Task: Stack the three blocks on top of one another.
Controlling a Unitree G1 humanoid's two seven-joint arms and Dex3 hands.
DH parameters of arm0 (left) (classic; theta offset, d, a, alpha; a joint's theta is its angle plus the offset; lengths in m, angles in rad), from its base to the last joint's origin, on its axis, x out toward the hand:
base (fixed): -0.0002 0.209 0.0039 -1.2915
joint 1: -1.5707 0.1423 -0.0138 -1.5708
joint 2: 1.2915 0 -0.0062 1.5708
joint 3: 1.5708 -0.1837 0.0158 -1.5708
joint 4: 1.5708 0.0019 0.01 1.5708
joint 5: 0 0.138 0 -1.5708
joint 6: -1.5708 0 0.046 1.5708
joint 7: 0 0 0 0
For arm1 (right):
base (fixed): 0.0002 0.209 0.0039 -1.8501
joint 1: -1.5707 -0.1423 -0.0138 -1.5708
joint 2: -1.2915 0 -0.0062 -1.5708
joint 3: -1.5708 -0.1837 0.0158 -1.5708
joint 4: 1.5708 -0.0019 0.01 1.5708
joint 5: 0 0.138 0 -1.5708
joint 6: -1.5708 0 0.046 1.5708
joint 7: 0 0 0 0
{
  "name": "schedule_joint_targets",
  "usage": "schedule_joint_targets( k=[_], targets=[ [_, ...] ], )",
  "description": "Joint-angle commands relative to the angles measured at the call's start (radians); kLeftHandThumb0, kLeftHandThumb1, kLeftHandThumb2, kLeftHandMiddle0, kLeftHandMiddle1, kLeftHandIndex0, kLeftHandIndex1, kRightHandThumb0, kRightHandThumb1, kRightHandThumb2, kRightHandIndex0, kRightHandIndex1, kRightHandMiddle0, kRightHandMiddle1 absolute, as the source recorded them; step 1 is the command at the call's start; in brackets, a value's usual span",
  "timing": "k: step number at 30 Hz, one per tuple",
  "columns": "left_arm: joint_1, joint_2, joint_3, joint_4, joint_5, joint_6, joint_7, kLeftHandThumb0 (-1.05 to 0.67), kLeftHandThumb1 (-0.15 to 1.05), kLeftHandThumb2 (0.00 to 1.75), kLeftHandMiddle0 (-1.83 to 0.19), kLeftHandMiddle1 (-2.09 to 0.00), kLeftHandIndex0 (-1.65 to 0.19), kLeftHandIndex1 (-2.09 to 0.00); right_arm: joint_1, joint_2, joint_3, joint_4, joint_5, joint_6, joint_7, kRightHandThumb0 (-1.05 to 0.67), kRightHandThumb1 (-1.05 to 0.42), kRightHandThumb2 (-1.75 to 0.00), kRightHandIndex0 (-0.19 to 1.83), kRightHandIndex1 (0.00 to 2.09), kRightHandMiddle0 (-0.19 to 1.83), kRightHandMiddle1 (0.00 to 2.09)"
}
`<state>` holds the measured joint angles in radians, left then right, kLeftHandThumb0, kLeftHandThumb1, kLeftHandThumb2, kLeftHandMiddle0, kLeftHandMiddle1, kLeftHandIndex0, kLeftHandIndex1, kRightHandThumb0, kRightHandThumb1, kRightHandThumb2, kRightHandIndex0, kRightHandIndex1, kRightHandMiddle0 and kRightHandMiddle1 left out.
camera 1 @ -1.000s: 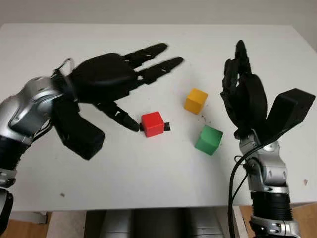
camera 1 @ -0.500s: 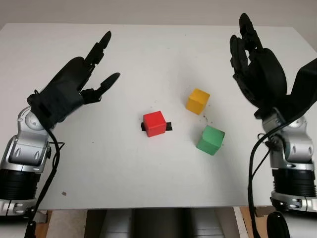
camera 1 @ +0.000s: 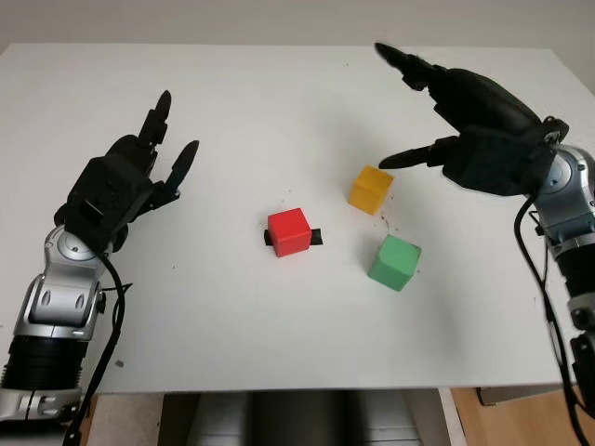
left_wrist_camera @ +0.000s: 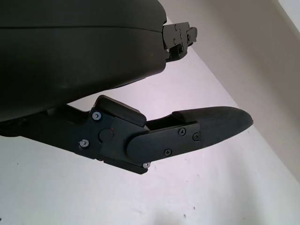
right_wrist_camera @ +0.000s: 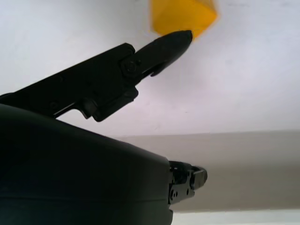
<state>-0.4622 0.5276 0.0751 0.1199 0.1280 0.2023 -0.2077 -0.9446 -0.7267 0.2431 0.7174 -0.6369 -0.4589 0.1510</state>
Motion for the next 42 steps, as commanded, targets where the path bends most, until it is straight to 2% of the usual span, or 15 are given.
schedule_joint_targets(
  k=[1, 3, 7, 14, 18, 21, 28, 32, 36, 42],
  targets=[
    [0.009, 0.0, 0.014, 0.009, -0.001, -0.033, 0.008, -0.87, 1.05, 0.69, 0.19, 0.0, 0.19, -0.05, -0.064, -0.035, 0.05, 0.071, -0.071, -0.044, -0.056, -0.54, -0.79, -0.05, 0.3, 0.2, 0.25, 0.19],
    [0.014, -0.001, 0.015, 0.019, -0.005, -0.057, 0.005, -0.85, 1.05, 0.7, 0.19, 0.0, 0.19, -0.05, -0.112, -0.047, 0.103, 0.143, -0.147, -0.081, -0.114, -0.56, -0.79, -0.05, 0.34, 0.21, 0.27, 0.19],
    [0.014, -0.005, 0.016, 0.016, -0.018, -0.038, -0.007, -0.84, 1.05, 0.68, 0.19, 0.0, 0.18, -0.05, -0.186, -0.057, 0.178, 0.244, -0.231, -0.129, -0.17, -0.56, -0.79, -0.05, 0.32, 0.2, 0.28, 0.18],
    [0.004, -0.016, 0.012, 0.035, -0.031, -0.06, -0.008, -0.83, 1.05, 0.65, 0.19, -0.01, 0.18, -0.06, -0.268, -0.061, 0.273, 0.307, -0.314, -0.203, -0.189, -0.54, -0.79, -0.05, 0.33, 0.2, 0.31, 0.16],
    [-0.002, -0.023, 0.01, 0.041, -0.032, -0.063, -0.008, -0.85, 1.05, 0.64, 0.14, -0.05, 0.17, -0.06, -0.288, -0.047, 0.305, 0.333, -0.331, -0.23, -0.22, -0.55, -0.78, -0.05, 0.34, 0.21, 0.35, 0.16],
    [-0.005, -0.018, 0.006, 0.037, -0.025, -0.053, -0.011, -0.87, 1.05, 0.64, 0.18, -0.03, 0.17, -0.06, -0.29, -0.035, 0.321, 0.344, -0.331, -0.241, -0.231, -0.55, -0.79, -0.06, 0.32, 0.2, 0.36, 0.16],
    [-0.004, -0.012, 0.008, 0.048, -0.012, -0.09, -0.01, -0.88, 1.05, 0.67, 0.19, -0.03, 0.16, -0.06, -0.269, -0.015, 0.302, 0.349, -0.259, -0.272, -0.187, -0.51, -0.79, -0.05, 0.26, 0.16, 0.37, 0.14],
    [-0.004, -0.02, 0.012, 0.05, -0.026, -0.08, -0.019, -0.89, 1.05, 0.66, 0.19, -0.04, 0.16, -0.06, -0.255, -0.011, 0.311, 0.341, -0.248, -0.271, -0.193, -0.52, -0.79, -0.05, 0.27, 0.15, 0.39, 0.14],
    [-0.002, -0.019, 0.01, 0.047, -0.025, -0.08, -0.02, -0.88, 1.05, 0.64, 0.19, -0.04, 0.17, -0.05, -0.245, -0.009, 0.342, 0.342, -0.284, -0.283, -0.256, -0.55, -0.79, -0.05, 0.29, 0.15, 0.42, 0.14],
    [0.002, -0.014, 0.012, 0.043, -0.032, -0.093, -0.034, -0.87, 1.05, 0.64, 0.19, -0.01, 0.17, -0.05, -0.237, 0.0, 0.384, 0.343, -0.337, -0.272, -0.337, -0.58, -0.8, -0.06, 0.17, 0.07, 0.46, 0.14]
  ],
)
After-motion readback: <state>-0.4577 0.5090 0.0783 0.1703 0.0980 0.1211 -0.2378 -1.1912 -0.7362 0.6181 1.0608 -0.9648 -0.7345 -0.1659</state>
